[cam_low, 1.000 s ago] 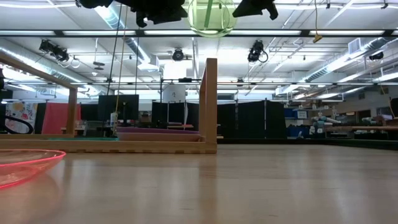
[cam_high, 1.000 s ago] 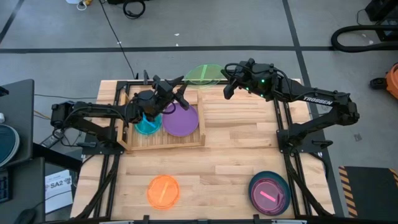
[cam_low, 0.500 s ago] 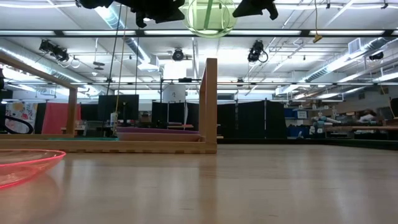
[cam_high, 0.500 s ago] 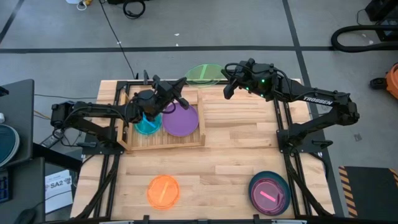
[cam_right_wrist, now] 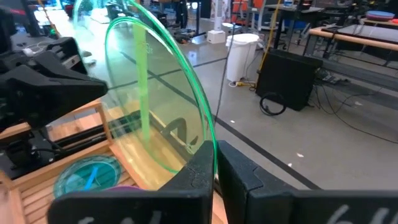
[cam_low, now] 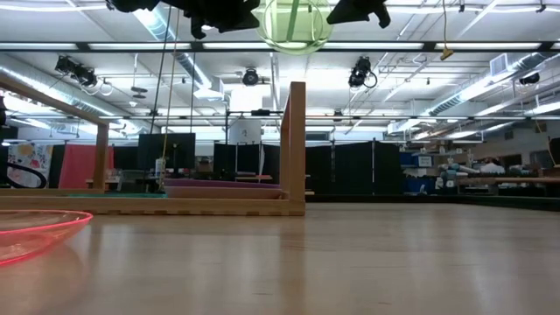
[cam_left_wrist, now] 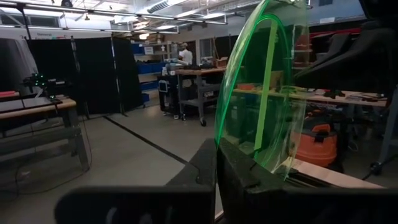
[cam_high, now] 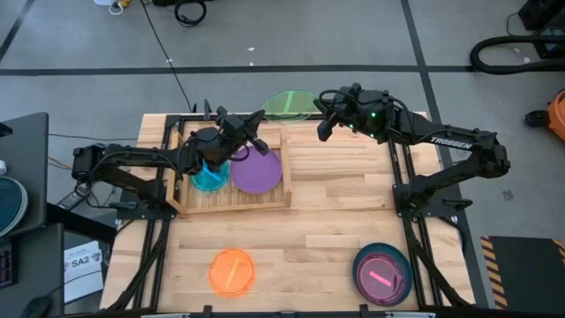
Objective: Place and stack plates onto a shelf
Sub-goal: Stack the green plate on top of the blue plate on the shelf
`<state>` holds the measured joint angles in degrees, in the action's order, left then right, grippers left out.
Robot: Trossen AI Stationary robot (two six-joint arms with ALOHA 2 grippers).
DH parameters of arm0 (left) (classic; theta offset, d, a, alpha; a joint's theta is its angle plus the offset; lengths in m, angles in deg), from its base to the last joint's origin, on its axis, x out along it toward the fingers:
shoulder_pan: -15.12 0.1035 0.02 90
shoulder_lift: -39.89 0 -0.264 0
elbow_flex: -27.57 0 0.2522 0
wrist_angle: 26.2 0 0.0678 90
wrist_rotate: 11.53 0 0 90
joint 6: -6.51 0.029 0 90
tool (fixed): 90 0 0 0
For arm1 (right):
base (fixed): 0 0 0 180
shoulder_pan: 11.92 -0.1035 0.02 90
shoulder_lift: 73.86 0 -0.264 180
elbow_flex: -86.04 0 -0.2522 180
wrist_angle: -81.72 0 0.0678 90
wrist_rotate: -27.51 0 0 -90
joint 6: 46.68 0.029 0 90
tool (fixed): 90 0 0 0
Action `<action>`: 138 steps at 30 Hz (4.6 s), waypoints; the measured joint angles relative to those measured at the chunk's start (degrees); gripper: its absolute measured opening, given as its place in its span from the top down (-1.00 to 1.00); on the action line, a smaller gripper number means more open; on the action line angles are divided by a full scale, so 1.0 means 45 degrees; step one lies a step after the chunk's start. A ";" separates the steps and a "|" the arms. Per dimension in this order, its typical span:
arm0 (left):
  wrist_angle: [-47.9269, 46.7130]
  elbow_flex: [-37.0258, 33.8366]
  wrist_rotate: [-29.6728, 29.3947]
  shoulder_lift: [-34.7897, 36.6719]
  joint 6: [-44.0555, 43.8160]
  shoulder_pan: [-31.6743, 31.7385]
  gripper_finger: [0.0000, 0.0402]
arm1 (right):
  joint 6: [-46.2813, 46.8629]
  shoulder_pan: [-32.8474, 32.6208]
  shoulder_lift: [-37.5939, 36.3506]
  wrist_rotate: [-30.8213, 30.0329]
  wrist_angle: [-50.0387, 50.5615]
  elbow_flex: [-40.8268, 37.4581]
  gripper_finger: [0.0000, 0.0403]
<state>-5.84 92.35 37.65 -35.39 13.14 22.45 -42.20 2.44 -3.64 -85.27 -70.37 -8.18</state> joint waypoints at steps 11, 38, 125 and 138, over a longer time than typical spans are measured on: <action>-0.0032 0.0000 0.0079 0.0005 0.0005 -0.0010 0.97 | -0.0595 -0.0006 0.0000 0.0849 0.0000 -0.0002 0.64; -0.0339 0.0000 0.0035 0.0005 0.0000 -0.0005 0.98 | -0.0706 -0.0002 -0.1463 0.1767 0.2296 -0.0002 -0.12; -2.2384 -0.0005 0.7246 0.1686 -0.4527 0.7280 0.98 | -0.0036 0.0001 -0.1870 0.1811 0.7732 -0.0002 -0.12; -2.2742 0.0005 0.6751 0.0691 -0.4756 0.7276 0.94 | -0.0036 0.0003 -0.1870 0.1810 0.7741 -0.0002 -0.12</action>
<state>-108.18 92.38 68.02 -32.29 -8.26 55.19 -42.36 2.45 -12.06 -77.13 -35.53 -8.19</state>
